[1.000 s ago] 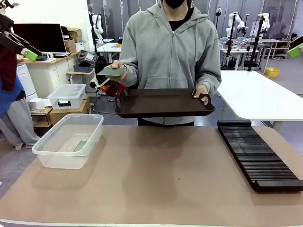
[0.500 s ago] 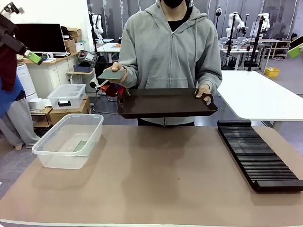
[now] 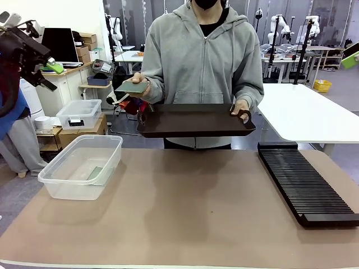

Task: Sort PCBs into racks and boxes based on the side picked up.
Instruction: Pick up the Blank PCB handed by the Human.

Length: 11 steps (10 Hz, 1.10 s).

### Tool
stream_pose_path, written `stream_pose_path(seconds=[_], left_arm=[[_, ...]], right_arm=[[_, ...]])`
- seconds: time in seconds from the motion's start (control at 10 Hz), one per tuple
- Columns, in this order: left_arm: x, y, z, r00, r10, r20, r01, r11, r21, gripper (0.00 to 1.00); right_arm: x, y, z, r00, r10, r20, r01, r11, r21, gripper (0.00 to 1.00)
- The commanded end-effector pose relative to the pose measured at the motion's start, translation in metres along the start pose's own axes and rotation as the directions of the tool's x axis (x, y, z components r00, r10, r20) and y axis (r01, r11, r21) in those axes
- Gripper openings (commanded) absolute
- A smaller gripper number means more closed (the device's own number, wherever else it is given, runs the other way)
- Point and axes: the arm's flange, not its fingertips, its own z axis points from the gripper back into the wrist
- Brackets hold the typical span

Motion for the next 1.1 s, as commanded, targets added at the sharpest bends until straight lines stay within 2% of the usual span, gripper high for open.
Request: stream_pose_path(seconds=[0.0, 0.1, 0.2, 0.3, 0.7, 0.8, 1.0], left_arm=[[0.015, 0.007, 0.002, 0.983, 0.174, 0.058, -0.163, 0.975, -0.153, 1.00], [0.017, 0.014, -0.006, 0.970, 0.243, 0.029, -0.232, 0.952, -0.200, 1.00], [0.015, 0.017, -0.008, 0.986, 0.167, -0.022, -0.167, 0.963, -0.209, 1.00], [0.010, 0.013, -0.009, 0.986, 0.167, 0.010, -0.164, 0.977, -0.133, 1.00], [0.013, 0.016, -0.010, 0.984, 0.180, 0.001, -0.177, 0.971, -0.162, 1.00], [0.020, 0.016, -0.017, 0.968, 0.248, -0.044, -0.252, 0.947, -0.197, 1.00], [0.027, 0.025, -0.030, 0.934, 0.352, -0.057, -0.351, 0.879, -0.324, 1.00]], right_arm=[[0.000, 0.001, -0.002, 1.000, 0.007, 0.011, -0.008, 1.000, 0.017, 1.00], [0.000, 0.001, -0.002, 1.000, 0.007, 0.011, -0.008, 1.000, 0.017, 1.00], [0.000, 0.001, -0.002, 1.000, 0.007, 0.011, -0.008, 1.000, 0.017, 1.00], [0.000, 0.001, -0.002, 1.000, 0.007, 0.011, -0.008, 1.000, 0.017, 1.00], [0.000, 0.001, -0.002, 1.000, 0.007, 0.011, -0.008, 1.000, 0.017, 1.00], [0.000, 0.001, -0.002, 1.000, 0.007, 0.011, -0.008, 1.000, 0.017, 1.00], [0.000, 0.001, -0.002, 1.000, 0.007, 0.011, -0.008, 1.000, 0.017, 1.00]])
